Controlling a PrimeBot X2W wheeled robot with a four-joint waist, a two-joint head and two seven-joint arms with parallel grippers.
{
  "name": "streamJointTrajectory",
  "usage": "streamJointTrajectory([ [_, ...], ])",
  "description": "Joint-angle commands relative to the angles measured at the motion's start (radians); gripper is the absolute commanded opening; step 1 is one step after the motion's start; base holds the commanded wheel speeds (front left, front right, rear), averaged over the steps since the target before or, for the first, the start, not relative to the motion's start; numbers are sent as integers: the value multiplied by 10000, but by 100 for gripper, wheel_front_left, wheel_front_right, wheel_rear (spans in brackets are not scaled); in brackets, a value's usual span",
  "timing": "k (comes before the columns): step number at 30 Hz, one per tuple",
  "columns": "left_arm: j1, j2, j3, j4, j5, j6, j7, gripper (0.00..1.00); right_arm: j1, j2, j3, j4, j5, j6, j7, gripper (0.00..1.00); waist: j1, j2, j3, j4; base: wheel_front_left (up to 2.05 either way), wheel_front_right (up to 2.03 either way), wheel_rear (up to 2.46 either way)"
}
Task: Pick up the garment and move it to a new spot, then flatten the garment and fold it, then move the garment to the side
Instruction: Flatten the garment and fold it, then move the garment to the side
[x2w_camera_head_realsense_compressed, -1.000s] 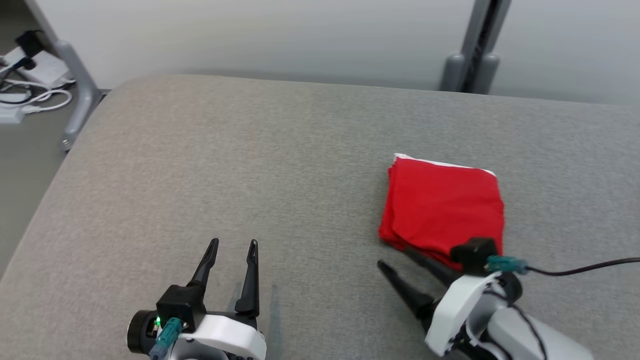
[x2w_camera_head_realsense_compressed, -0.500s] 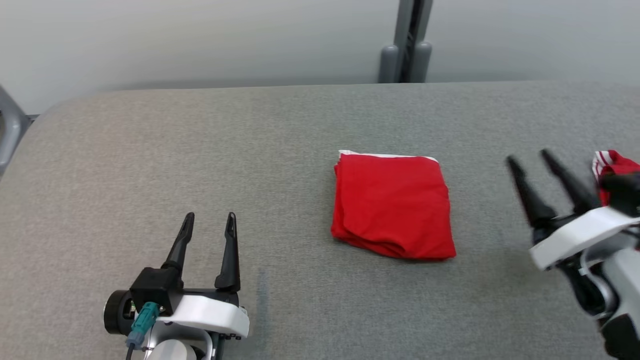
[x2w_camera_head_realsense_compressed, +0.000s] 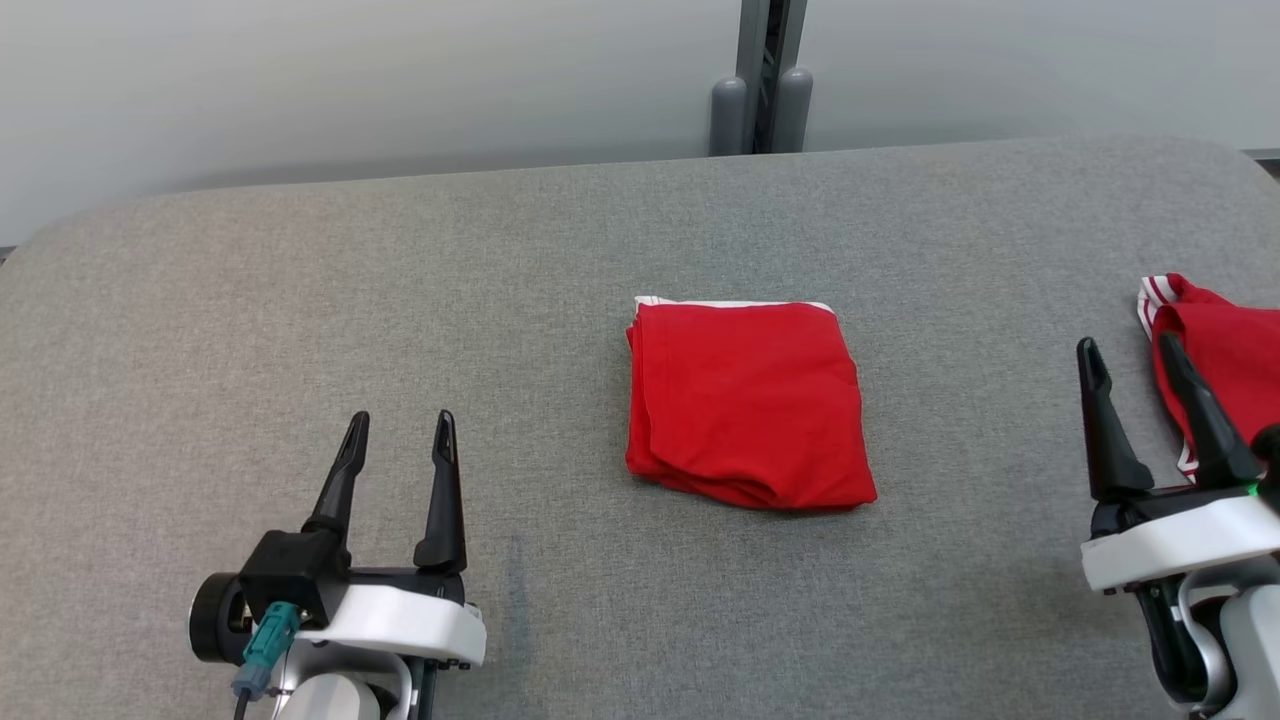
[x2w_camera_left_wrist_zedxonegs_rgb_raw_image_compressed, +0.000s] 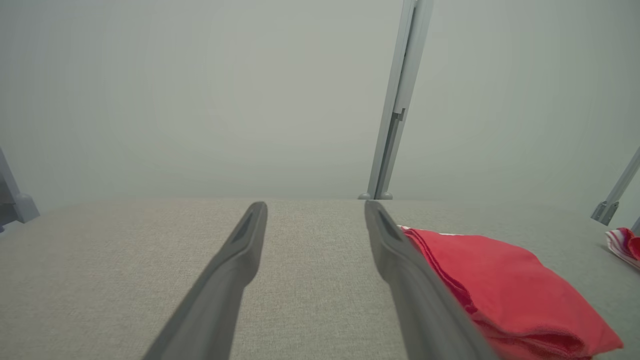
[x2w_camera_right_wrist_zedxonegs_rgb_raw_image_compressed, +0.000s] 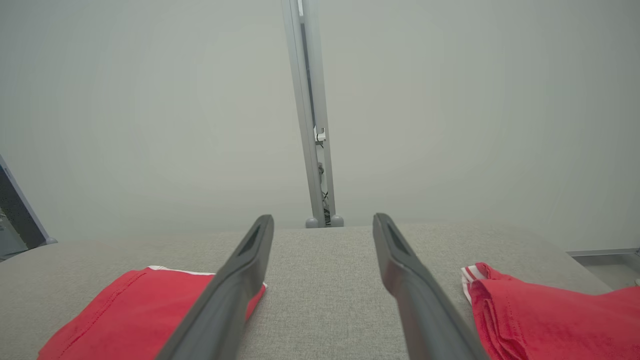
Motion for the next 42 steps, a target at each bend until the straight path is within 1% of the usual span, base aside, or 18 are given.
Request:
streamJointTrajectory([
  [1, 89, 37, 4, -25, -55, 26, -31, 100, 129, 66, -69, -89, -128, -6, -49, 100, 0, 0, -37, -14, 0, 0, 0],
  [8, 136, 38, -110, -11, -95, 44, -31, 100, 323, 333, -215, -93, -371, -6, -49, 100, 0, 0, -110, 41, 0, 0, 0],
  [22, 254, 37, -205, -10, -130, 72, -31, 100, 341, 297, -94, 131, -214, -6, -50, 100, 0, 0, -187, 192, 0, 0, 0],
  [32, 273, 37, -254, 50, -73, 3, -31, 100, 393, 298, 28, 378, -103, -6, -7, 100, 0, 0, -188, 250, 0, 0, 0],
  [35, 103, 40, -327, 47, -58, -14, -31, 100, 250, 185, 255, 548, 41, -6, 273, 100, 0, 0, -39, 350, 0, 0, 0],
  [38, -26, 38, -443, 71, -50, -8, -31, 100, 12, 58, 648, 614, 431, -6, 742, 100, 0, 0, 200, 492, 0, 0, 0],
  [40, -138, 37, -521, 84, -36, -3, -31, 100, -195, -33, 919, 553, 876, -6, 1178, 100, 0, 0, 441, 595, 0, 0, 0],
  [41, -271, 35, -635, 105, -12, -19, -31, 100, -419, -150, 1127, 542, 1426, -6, 1694, 100, 0, 0, 714, 715, 0, 0, 0],
  [42, -332, 38, -697, 119, 4, -24, -31, 100, -538, -213, 1226, 548, 1694, -6, 1983, 100, 0, 0, 841, 783, 0, 0, 0],
])
